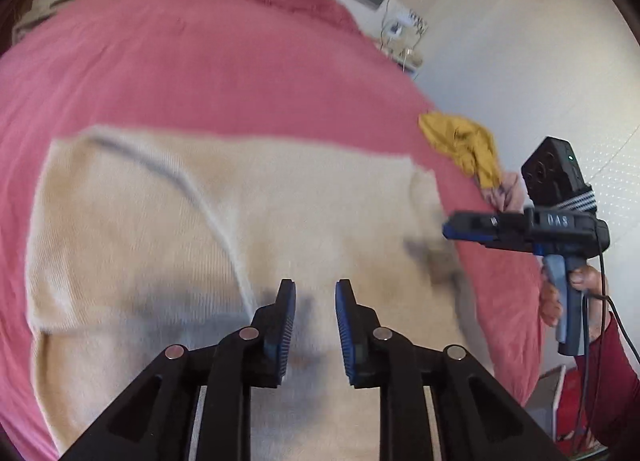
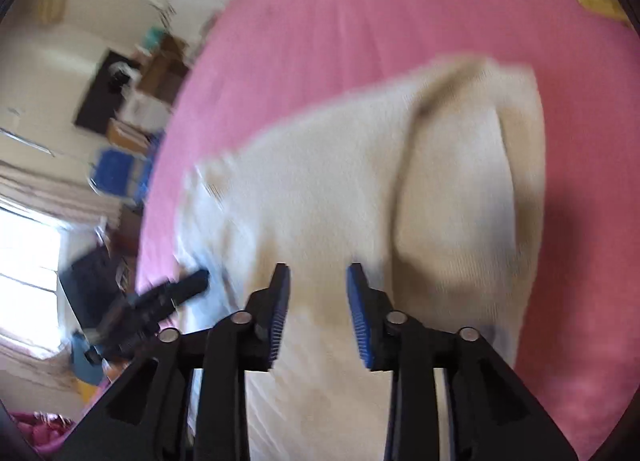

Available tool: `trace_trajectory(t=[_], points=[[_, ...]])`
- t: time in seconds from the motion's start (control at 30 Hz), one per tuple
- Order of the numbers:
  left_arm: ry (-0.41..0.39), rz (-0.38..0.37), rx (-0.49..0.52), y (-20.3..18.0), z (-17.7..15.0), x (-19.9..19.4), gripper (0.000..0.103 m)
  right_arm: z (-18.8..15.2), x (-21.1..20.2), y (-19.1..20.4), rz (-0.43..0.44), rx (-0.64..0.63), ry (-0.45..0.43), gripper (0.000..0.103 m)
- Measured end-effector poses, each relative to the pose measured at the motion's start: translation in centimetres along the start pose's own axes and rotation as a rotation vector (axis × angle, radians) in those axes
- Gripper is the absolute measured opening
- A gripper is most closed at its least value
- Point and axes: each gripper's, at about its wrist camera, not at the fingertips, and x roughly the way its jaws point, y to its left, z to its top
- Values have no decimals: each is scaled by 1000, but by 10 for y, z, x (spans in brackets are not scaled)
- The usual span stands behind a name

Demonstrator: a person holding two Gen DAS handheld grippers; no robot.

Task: Fold clothes
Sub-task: 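Fold the hem up toward the collar with both grippers and release, then move both grippers to the long side edge of the folded sweater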

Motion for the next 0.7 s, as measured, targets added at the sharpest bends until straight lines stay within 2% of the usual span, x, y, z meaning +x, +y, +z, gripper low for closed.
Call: trace_trajectory(t=[0.07, 0.13, 0.17, 0.2, 0.23, 0.27, 0.37, 0.43, 0.5, 0.57, 0.6, 0.67, 0.7], points=[[4, 21, -9, 2, 17, 12, 21, 28, 9, -1, 10, 46, -45, 48], [42, 69, -29, 9, 31, 31, 21, 46, 24, -17, -31, 120, -40, 48], [82, 127, -41, 17, 32, 44, 21, 54, 31, -26, -63, 155, -37, 48], [107, 160, -45, 25, 29, 53, 21, 55, 38, -37, -132, 181, -29, 48], [124, 166, -45, 33, 24, 58, 21, 55, 42, -49, -170, 199, -12, 46], [120, 154, -54, 39, 22, 58, 21, 56, 45, -59, -197, 214, 0, 36], [52, 92, -99, 42, 19, 35, 21, 53, 31, -63, -139, 222, -18, 37], [-3, 49, -105, 38, 16, 15, 22, 46, 15, -46, -65, 178, -61, 38], [-22, -12, -98, 27, 9, 6, 22, 31, 14, -28, 40, 131, -32, 41], [2, -35, -68, 15, 1, 6, 23, 14, 19, -14, 133, 105, 24, 41], [38, -18, -42, 9, -4, 13, 23, 5, 26, -16, 147, 109, 68, 41], [131, 67, 0, 6, -13, 37, 23, -11, 47, -19, 62, 107, 128, 41], [158, 93, 12, 9, -18, 45, 20, -17, 57, -23, 15, 109, 153, 37]])
